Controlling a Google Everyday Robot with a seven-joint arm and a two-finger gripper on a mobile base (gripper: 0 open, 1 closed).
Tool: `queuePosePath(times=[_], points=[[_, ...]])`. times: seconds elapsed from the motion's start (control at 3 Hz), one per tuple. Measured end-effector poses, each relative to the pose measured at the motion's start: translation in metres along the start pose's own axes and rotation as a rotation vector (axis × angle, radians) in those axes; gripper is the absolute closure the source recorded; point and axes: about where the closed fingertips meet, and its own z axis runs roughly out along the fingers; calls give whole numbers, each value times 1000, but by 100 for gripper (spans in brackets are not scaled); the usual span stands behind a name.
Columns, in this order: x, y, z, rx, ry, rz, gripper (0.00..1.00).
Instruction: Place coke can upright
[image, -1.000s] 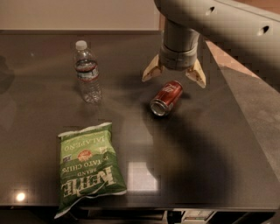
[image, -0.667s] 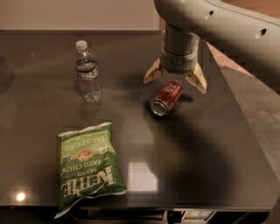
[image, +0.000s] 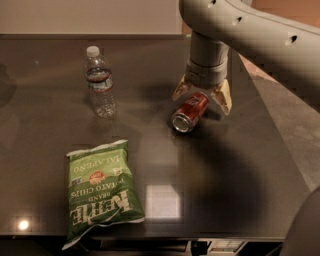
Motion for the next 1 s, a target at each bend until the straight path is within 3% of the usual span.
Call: queuePosePath(times=[0.67, 1.0], points=[[0, 4, 7, -14, 45, 37, 64], [3, 10, -8, -25, -3, -31, 89]])
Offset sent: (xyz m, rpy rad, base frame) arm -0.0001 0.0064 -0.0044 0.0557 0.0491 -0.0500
